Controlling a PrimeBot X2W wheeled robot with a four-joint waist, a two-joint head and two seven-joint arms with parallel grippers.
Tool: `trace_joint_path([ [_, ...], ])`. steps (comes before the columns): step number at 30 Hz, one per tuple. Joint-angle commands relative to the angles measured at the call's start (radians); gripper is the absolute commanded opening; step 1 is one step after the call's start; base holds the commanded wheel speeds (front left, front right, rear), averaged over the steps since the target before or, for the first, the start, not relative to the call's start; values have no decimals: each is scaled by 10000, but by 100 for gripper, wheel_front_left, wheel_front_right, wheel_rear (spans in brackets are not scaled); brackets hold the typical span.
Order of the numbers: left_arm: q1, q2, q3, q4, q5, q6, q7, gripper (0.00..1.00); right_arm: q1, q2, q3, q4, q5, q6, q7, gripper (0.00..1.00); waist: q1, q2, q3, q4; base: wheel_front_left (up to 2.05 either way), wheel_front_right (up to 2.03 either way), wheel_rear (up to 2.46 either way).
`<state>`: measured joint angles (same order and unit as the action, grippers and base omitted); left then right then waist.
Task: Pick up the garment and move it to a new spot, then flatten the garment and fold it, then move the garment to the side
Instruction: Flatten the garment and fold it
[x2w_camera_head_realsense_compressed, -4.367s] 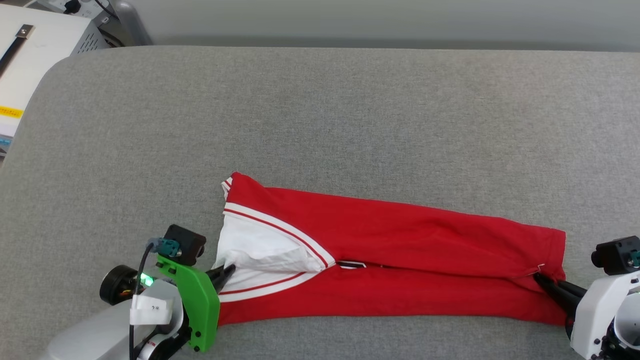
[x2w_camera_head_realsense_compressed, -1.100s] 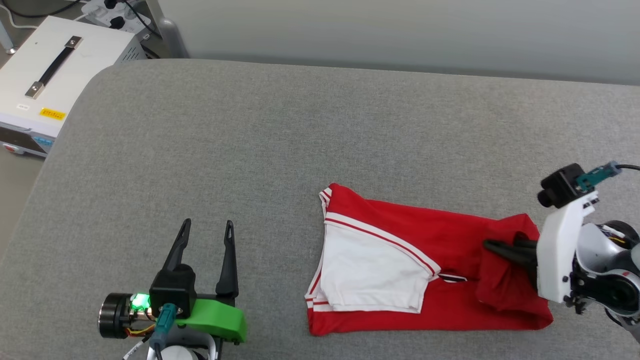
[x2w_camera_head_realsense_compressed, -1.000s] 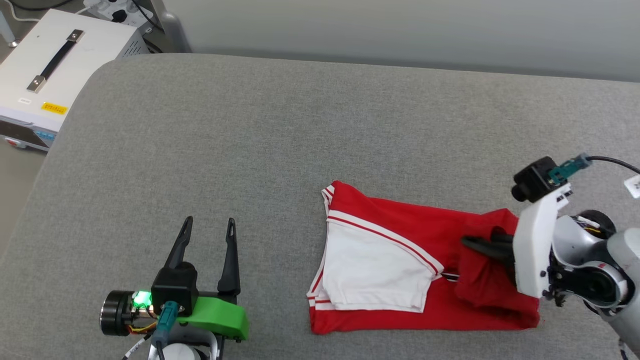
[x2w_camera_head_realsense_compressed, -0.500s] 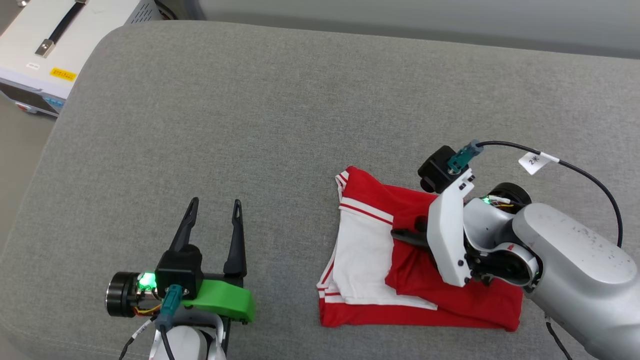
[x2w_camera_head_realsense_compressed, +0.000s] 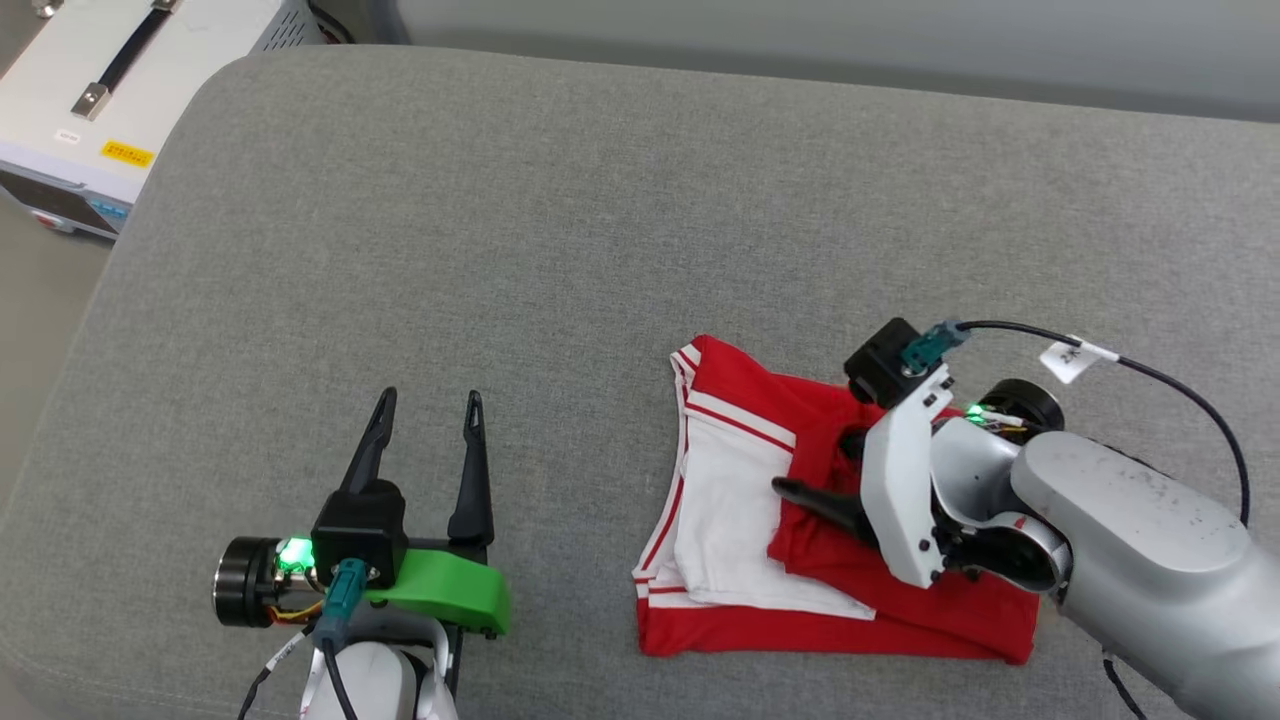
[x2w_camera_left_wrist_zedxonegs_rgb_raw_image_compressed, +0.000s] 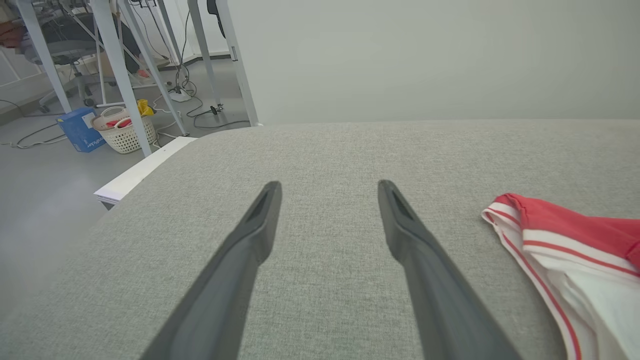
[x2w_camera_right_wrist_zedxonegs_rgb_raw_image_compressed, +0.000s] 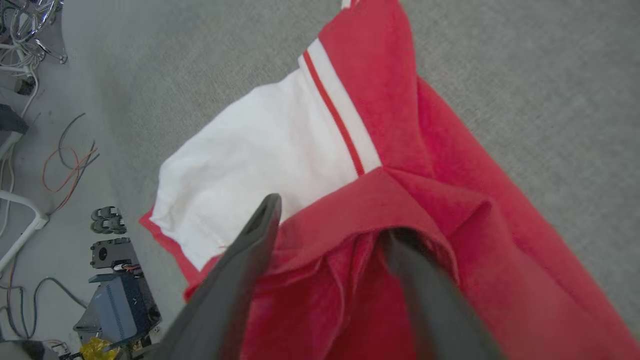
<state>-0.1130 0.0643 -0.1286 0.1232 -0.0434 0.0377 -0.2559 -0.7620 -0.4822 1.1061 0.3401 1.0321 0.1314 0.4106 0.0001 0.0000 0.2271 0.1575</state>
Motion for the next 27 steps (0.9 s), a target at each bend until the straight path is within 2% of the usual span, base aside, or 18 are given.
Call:
trace_joint_path([
  [1,61,-40,35,18,70,-73,-59,100,-153,-219,-30,-139,-8,-7,-328,100,-1,0,-226,-79,0,0,0],
  [11,557,-40,221,-35,93,-56,-59,100,514,-1576,-1245,-1418,-587,-7,-3112,100,-1,0,-903,-378,0,0,0],
  [16,751,-20,273,-103,127,-71,-59,100,1308,-1695,-2598,-1243,-1592,-7,-4754,100,-1,0,-1193,-577,0,0,0],
  [17,868,1,292,-144,148,-85,-59,100,1991,-1459,-3793,-842,-2641,-7,-5908,100,-1,0,-1360,-712,0,0,0],
  [19,929,15,301,-183,161,-92,-59,100,2511,-1155,-4675,-598,-3386,-7,-6352,100,-1,0,-1461,-794,0,0,0],
  [23,1051,37,310,-279,182,-100,-59,100,3682,-279,-6644,-571,-4830,-7,-6674,100,-1,0,-1614,-950,0,0,0],
  [27,1145,46,313,-374,177,-114,-59,100,4922,793,-8549,-1313,-6183,-7,-6716,100,-1,0,-1704,-1060,0,0,0],
])
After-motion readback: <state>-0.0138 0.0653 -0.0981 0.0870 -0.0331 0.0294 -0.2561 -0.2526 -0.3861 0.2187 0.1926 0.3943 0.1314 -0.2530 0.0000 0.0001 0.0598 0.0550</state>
